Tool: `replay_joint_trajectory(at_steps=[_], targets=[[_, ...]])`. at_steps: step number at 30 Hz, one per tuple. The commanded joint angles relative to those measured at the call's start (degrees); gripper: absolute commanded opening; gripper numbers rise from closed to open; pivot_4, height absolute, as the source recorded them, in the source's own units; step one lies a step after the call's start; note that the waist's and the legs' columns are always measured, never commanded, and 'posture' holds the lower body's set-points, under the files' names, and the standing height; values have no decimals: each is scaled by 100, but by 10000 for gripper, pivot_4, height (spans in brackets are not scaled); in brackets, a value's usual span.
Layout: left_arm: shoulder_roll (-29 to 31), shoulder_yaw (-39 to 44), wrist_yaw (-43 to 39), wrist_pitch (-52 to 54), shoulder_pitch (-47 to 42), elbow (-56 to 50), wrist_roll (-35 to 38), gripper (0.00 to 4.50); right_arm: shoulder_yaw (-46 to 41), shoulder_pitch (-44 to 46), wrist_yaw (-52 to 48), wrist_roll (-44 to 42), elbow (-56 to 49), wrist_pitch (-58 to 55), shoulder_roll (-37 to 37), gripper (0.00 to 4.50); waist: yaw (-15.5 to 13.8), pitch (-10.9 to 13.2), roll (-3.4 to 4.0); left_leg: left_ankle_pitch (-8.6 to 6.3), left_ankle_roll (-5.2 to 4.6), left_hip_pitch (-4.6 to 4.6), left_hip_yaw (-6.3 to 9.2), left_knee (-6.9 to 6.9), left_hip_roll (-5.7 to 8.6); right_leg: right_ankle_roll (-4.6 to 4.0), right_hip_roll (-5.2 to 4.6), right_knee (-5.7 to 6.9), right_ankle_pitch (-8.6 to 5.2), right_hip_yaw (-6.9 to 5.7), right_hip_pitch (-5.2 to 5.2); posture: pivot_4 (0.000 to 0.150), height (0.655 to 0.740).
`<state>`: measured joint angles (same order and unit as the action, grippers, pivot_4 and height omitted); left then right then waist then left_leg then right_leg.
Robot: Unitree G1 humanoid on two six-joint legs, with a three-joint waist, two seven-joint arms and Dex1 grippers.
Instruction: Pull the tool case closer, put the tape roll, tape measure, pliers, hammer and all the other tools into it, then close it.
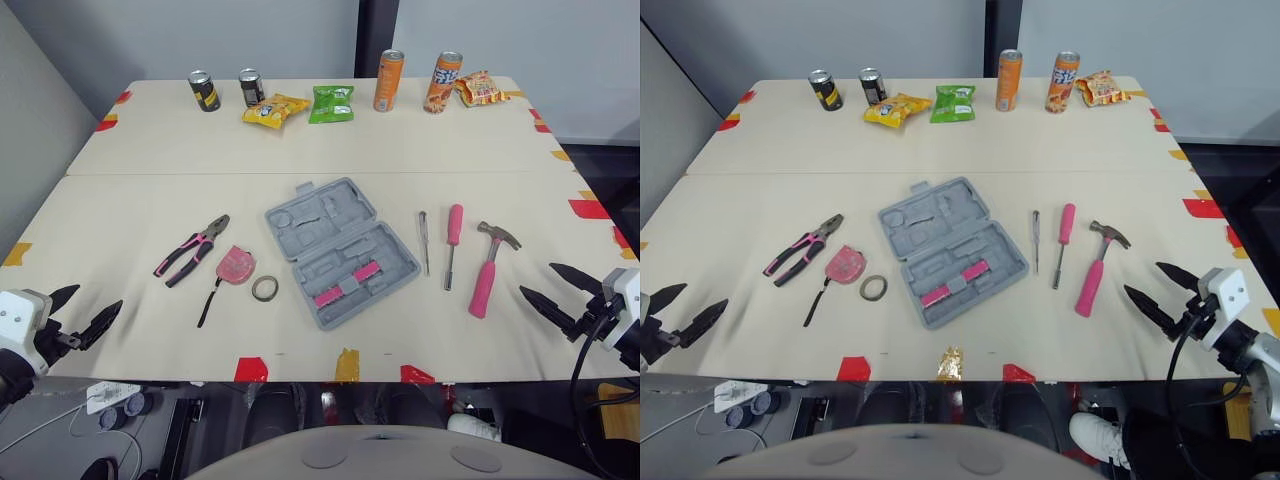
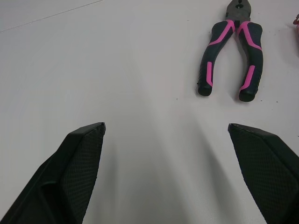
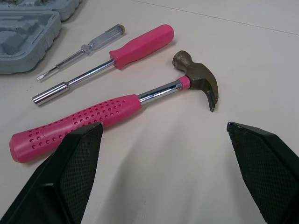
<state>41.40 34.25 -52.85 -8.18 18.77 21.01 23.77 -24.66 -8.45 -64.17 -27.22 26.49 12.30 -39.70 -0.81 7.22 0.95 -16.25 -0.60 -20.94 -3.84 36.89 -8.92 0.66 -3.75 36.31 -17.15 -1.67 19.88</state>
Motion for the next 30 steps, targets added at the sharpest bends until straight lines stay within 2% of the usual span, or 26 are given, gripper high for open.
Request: replay_joint_trajectory(at_steps=[1,20,25,30], targets=[[-18,53,30,-54,61,-146,-5,44497,-184,7,11,-90,-93,37,-37,45000,0,0,0,0,0,0,0,0,0,0,0,0,0,0,0,1500,7400],[-163,78,-66,167,242,-548,166,44497,-209,261,-241,-65,664,473,-85,45000,-1,1,0,0,0,-1,-3,0,-1,0,0,0,0,-1,1,1500,7400],[-268,99,-116,332,388,-870,307,44497,-186,318,-338,-151,467,356,-90,45000,2,1,1,0,-1,-1,-5,0,-2,0,0,0,0,0,1,1500,7400],[-383,-24,-317,711,690,-1724,579,44497,-62,492,-249,-293,-325,-212,-115,45000,9,2,1,0,-1,-2,-3,0,-3,0,1,2,0,3,1,1500,7400]])
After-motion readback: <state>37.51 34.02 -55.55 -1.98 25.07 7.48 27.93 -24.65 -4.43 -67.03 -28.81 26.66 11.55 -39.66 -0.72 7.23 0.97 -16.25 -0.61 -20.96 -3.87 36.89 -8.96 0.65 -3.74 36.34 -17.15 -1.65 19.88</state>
